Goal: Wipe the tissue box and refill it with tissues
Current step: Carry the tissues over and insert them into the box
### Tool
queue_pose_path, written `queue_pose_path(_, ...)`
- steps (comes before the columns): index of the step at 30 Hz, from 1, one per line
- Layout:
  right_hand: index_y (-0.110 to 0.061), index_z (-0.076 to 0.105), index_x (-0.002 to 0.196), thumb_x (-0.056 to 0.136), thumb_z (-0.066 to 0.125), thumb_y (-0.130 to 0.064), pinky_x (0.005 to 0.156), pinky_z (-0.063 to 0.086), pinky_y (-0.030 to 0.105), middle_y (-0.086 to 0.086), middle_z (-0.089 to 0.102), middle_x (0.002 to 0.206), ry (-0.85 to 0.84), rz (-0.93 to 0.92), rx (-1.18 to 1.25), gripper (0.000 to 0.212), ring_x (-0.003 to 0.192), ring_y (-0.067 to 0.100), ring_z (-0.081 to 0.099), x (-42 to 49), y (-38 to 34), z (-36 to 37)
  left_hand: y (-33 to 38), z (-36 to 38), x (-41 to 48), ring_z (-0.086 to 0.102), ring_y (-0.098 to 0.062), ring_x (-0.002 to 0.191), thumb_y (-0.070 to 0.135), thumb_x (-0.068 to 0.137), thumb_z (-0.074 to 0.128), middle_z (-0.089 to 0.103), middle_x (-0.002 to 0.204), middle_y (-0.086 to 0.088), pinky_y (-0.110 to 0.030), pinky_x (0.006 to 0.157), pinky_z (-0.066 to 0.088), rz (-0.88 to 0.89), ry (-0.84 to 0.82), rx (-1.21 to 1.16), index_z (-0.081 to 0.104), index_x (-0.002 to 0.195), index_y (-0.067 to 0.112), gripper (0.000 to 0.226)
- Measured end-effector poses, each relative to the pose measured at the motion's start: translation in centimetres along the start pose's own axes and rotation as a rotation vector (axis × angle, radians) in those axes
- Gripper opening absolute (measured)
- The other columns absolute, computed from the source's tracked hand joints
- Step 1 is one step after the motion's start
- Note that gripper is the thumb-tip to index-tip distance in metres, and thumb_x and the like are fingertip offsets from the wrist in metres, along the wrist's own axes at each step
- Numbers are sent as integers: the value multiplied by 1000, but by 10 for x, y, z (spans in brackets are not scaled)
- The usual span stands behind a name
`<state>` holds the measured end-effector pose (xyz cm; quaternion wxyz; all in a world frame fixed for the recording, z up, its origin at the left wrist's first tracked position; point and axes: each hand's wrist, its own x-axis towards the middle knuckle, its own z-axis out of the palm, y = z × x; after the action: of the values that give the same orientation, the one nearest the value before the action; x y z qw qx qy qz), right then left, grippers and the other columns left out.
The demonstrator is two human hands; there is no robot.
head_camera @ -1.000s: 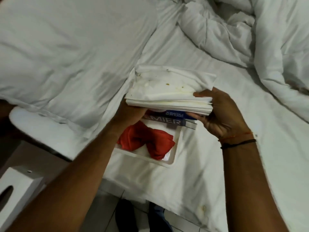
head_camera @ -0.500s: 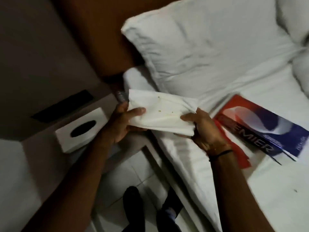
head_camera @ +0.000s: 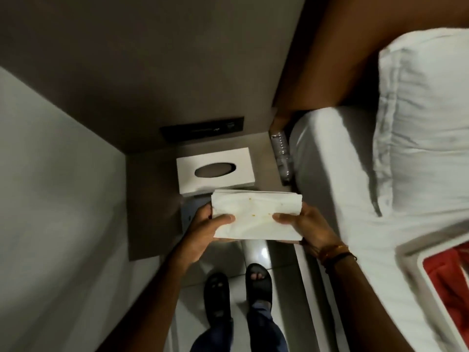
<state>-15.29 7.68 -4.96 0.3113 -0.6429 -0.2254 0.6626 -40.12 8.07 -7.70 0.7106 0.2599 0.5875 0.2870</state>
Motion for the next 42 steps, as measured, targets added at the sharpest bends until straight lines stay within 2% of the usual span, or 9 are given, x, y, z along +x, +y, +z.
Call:
queue_pose_path(6,-13,73,115,76,83,2,89,61,37,5,79,106,-63,3,-249,43,104,28,74,66,53,33,-51,-48,21,74,-3,87,2,92,70,79,88,14,-35,91,56,13,197,120,71,108,19,23)
queue_pose_path(8,-12,74,113,71,89,-8,92,61,40,5,80,104,-44,0,-321,44,100,26,75,87,66,47,-60,-65,31,73,-2,83,22,93,73,78,85,16,-36,90,60,15,271,212,73,105,24,13)
queue_pose_path(12,-16,74,97,75,87,-28,84,60,37,0,78,90,20,-39,-486,28,85,20,74,125,86,72,-73,-93,58,73,-24,93,70,71,65,76,100,-6,-51,88,60,20,370,436,70,97,30,48)
queue_pose_path(17,-15,75,102,89,77,-29,78,43,22,-2,70,90,158,-84,-703,20,88,16,63,142,89,81,-76,-95,84,50,-16,60,38,91,72,53,65,2,-28,57,40,70,472,627,51,70,21,34)
queue_pose_path(20,-29,63,74,88,79,-30,76,42,24,-10,59,72,202,-95,-761,20,82,16,58,147,93,79,-83,-96,93,45,-16,57,31,91,73,48,59,4,-28,56,34,61,511,682,47,63,18,41)
queue_pose_path(22,-28,62,70,85,81,-34,75,48,28,-6,64,72,237,-99,-808,25,83,21,62,149,94,81,-83,-96,96,54,-19,69,29,92,73,59,69,2,-27,64,39,58,529,709,61,73,17,25)
queue_pose_path(25,-10,75,102,83,82,-37,86,56,35,11,76,98,251,-117,-888,35,98,30,69,149,94,85,-83,-97,97,67,-27,92,26,92,73,75,101,-10,-29,82,48,60,552,737,72,110,7,26)
queue_pose_path(29,-9,62,124,82,84,-35,93,53,40,13,73,112,269,-145,-905,54,108,34,66,146,94,85,-87,-99,101,71,-33,93,26,91,74,76,101,-13,-30,80,49,96,540,807,71,104,7,23)
queue_pose_path(42,-18,63,114,87,80,-27,73,48,26,1,67,88,213,-397,-841,33,79,19,61,146,115,73,-103,-96,101,72,-40,90,37,95,68,75,100,-18,-44,79,59,256,699,909,56,123,10,41)
